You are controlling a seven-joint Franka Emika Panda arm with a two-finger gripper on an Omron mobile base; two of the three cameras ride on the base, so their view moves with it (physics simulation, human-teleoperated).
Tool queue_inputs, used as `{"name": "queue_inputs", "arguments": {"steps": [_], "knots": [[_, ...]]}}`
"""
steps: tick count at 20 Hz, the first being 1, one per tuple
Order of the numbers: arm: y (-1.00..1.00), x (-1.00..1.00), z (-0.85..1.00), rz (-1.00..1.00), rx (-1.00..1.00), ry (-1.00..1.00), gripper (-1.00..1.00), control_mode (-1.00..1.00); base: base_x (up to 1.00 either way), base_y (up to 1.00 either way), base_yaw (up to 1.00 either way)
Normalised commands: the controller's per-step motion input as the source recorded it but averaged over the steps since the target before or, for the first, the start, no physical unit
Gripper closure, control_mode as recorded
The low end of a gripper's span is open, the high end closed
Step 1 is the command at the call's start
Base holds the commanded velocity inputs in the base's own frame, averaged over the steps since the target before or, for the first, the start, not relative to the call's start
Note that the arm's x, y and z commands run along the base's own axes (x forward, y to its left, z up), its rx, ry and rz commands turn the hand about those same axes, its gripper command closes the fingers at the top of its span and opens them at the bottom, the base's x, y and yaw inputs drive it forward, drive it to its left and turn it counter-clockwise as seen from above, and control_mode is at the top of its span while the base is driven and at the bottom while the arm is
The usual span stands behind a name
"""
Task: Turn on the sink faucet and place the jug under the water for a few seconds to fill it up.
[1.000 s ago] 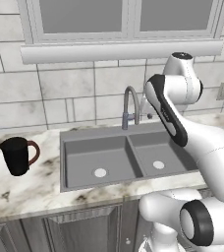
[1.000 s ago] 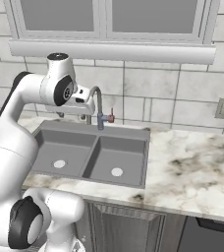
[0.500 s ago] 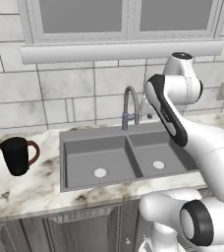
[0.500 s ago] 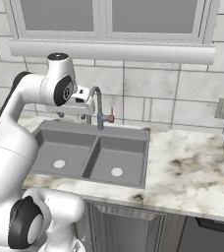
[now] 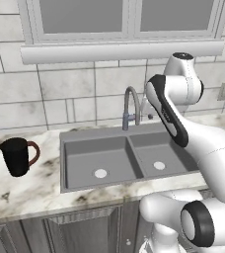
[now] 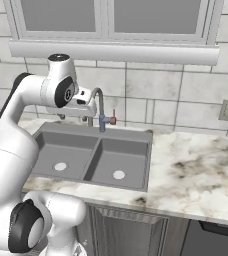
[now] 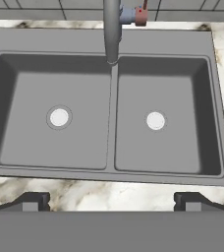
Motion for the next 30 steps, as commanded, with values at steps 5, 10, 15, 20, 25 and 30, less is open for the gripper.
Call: {"name": "queue_inputs", "arguments": {"steps": [5, 10, 15, 20, 25, 30], "knots": [[0.0, 0.0, 0.0, 0.0, 0.0, 0.0, -1.0, 1.0, 0.0, 0.0, 0.0], [-0.51, 0.12, -0.23, 0.07, 0.05, -0.07, -1.0, -1.0, 0.0, 0.0, 0.0], [-0.93, 0.3, -0.4, 0.27, 0.16, -0.31, -1.0, -1.0, 0.0, 0.0, 0.0], [-0.33, 0.36, -0.48, 0.41, 0.09, -0.48, -1.0, -1.0, 0.0, 0.0, 0.0], [-0.01, 0.4, -0.29, 0.44, 0.04, -0.43, -1.0, -1.0, 0.0, 0.0, 0.0], [-0.01, 0.63, 0.0, 0.35, 0.06, -0.28, -1.0, -1.0, 0.0, 0.0, 0.0]]}}
